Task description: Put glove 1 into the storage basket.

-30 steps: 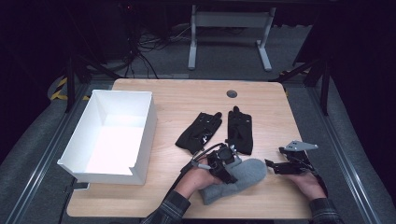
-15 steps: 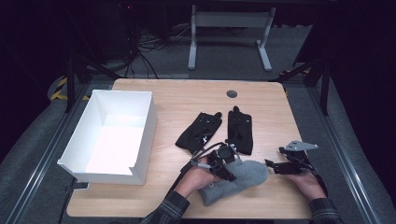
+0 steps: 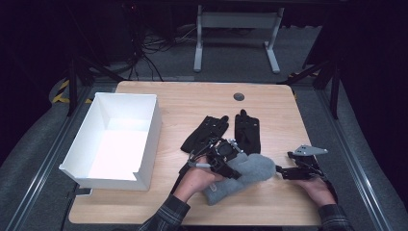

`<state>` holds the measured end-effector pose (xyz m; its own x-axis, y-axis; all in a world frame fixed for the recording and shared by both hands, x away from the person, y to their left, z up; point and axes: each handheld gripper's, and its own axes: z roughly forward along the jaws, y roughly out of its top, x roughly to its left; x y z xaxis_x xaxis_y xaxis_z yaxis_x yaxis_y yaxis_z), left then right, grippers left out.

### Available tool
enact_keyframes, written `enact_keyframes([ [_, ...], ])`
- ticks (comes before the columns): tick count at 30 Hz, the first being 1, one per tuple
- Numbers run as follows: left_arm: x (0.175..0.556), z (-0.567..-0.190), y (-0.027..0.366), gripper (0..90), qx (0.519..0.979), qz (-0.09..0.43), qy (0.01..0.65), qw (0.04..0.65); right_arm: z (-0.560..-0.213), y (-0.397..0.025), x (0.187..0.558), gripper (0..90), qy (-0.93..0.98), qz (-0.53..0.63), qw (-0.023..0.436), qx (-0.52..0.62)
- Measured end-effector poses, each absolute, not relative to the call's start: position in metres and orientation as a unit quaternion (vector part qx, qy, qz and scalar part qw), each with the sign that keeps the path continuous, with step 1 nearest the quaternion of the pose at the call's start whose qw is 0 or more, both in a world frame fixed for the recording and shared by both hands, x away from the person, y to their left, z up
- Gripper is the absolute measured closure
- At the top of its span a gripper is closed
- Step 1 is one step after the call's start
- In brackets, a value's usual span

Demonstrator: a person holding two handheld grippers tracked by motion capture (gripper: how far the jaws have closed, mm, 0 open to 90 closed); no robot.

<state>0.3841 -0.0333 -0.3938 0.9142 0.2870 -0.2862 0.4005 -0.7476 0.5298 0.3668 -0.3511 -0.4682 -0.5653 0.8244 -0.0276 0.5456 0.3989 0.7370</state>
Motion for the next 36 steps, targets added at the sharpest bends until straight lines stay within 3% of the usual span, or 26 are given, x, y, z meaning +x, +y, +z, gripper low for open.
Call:
enact_keyframes([
  [23,0.402,-0.306,0.028,70.2,0.908,-0.013,0.253,0.335,-0.468,-0.351,0.367,13.0,0.814,0.348,0.199,0.420],
  [36,0.406,-0.262,0.087,70.3,0.887,0.034,0.305,0.346,-0.468,-0.351,0.367,13.0,0.815,0.348,0.197,0.420],
])
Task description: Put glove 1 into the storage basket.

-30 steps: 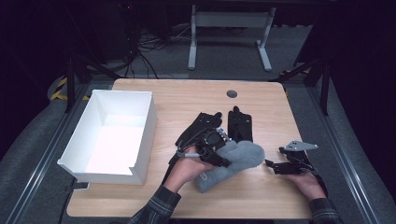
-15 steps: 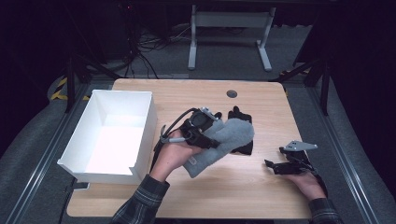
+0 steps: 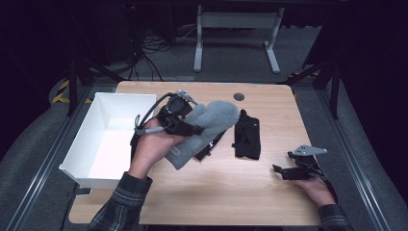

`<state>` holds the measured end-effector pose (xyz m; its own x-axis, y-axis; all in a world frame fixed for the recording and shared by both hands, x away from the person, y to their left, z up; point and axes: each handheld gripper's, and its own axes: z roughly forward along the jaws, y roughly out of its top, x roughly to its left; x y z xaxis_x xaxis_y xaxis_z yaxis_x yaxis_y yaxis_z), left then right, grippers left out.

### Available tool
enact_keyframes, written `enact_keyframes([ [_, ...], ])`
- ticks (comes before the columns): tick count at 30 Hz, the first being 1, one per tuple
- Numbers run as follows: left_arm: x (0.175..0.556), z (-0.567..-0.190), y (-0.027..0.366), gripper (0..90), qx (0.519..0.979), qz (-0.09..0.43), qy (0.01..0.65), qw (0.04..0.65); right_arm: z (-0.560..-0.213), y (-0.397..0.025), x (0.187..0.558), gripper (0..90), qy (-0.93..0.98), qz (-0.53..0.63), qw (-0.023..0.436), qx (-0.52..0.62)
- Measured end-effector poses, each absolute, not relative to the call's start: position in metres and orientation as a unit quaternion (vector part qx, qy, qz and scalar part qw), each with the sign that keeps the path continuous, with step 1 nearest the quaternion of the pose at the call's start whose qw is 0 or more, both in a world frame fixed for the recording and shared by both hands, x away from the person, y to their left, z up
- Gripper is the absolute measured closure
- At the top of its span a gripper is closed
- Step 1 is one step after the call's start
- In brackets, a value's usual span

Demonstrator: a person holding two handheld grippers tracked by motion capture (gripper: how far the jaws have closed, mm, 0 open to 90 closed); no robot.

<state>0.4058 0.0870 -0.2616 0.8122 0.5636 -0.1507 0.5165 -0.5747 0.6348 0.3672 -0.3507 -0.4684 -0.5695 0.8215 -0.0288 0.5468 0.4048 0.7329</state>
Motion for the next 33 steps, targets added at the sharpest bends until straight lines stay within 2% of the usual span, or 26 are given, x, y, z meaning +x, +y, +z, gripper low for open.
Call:
enact_keyframes([
  [20,0.413,-0.240,0.217,70.3,0.827,0.080,0.429,0.355,-0.468,-0.351,0.367,12.9,0.815,0.348,0.196,0.420],
  [27,0.415,-0.257,0.257,70.3,0.800,0.078,0.475,0.357,-0.468,-0.351,0.367,12.9,0.815,0.348,0.196,0.420],
  [33,0.420,-0.286,0.278,70.3,0.782,0.063,0.512,0.349,-0.468,-0.351,0.367,12.9,0.815,0.348,0.197,0.419],
])
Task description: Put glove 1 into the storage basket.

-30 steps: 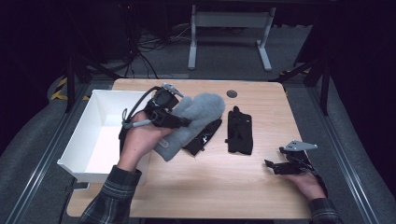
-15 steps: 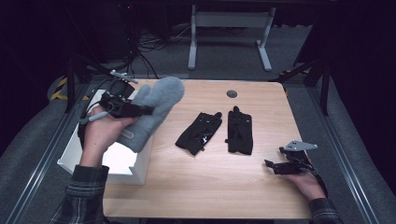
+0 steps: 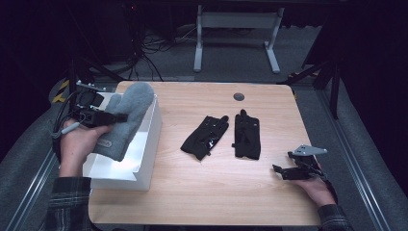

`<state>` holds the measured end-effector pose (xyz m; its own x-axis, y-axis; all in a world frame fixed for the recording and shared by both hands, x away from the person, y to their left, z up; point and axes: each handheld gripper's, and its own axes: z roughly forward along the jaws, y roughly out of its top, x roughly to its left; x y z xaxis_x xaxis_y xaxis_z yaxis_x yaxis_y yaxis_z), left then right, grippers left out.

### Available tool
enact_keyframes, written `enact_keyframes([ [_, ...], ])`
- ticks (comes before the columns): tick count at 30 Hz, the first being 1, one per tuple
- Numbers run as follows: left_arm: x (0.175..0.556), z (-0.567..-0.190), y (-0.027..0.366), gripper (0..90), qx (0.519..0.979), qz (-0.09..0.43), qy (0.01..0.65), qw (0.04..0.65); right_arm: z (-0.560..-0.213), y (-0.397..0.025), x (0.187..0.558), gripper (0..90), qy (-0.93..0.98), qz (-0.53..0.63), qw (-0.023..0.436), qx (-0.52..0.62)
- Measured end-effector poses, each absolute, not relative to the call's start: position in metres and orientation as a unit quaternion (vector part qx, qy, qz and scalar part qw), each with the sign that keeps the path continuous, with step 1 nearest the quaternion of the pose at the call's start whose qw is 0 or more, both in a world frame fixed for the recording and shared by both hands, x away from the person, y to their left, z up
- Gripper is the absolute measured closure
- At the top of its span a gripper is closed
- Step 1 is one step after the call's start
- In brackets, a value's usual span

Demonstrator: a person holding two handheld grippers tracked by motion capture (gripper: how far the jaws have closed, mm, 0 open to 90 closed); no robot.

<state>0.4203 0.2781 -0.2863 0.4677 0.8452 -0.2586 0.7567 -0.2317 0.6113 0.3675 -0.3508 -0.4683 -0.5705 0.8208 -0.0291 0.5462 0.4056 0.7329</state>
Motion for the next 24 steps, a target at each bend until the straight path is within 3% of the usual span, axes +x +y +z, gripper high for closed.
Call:
enact_keyframes([
  [17,0.449,-0.388,0.291,69.0,0.759,-0.007,0.579,0.298,-0.468,-0.351,0.368,12.6,0.815,0.348,0.197,0.419],
  [24,0.459,-0.421,0.291,60.1,0.764,-0.002,0.587,0.269,-0.468,-0.351,0.368,12.6,0.815,0.348,0.197,0.420],
])
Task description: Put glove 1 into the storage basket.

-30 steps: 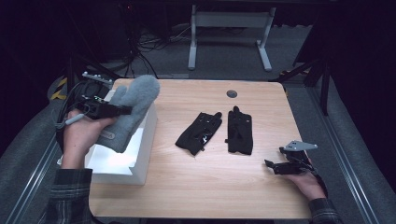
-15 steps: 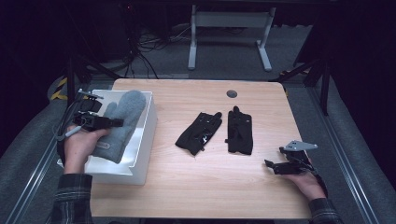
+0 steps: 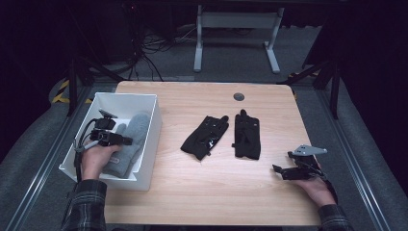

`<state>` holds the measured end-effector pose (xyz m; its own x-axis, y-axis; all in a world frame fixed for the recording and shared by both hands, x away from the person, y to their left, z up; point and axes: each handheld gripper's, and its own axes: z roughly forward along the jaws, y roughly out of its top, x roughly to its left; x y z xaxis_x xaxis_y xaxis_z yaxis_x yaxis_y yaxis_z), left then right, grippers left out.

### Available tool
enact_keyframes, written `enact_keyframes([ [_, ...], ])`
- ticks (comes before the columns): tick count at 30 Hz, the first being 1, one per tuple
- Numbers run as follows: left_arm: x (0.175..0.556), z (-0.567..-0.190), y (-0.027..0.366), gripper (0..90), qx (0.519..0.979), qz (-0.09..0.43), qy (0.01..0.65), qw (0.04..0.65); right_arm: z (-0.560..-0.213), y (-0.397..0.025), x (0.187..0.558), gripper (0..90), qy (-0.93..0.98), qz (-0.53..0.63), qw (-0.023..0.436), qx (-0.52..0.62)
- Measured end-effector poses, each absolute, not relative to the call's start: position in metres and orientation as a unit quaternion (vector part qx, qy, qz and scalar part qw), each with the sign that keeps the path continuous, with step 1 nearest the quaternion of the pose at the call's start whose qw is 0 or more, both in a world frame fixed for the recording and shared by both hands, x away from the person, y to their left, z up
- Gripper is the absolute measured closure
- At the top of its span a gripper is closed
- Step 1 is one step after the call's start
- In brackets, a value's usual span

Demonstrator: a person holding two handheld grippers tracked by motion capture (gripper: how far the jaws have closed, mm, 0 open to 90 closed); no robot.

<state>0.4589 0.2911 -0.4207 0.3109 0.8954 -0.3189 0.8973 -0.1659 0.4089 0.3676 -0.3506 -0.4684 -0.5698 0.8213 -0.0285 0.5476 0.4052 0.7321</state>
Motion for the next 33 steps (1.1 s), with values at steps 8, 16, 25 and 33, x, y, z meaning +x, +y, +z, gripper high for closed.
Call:
enact_keyframes([
  [8,0.457,-0.414,0.294,28.9,0.766,0.046,0.584,0.263,-0.468,-0.351,0.368,12.4,0.815,0.348,0.197,0.420],
  [16,0.452,-0.394,0.293,18.5,0.767,0.072,0.574,0.279,-0.468,-0.351,0.368,12.0,0.816,0.348,0.196,0.418],
  [25,0.446,-0.342,0.283,15.5,0.767,0.101,0.545,0.322,-0.468,-0.350,0.368,11.9,0.816,0.348,0.195,0.418],
  [33,0.434,-0.305,0.254,14.9,0.780,0.117,0.497,0.361,-0.468,-0.351,0.368,11.8,0.816,0.348,0.196,0.417],
])
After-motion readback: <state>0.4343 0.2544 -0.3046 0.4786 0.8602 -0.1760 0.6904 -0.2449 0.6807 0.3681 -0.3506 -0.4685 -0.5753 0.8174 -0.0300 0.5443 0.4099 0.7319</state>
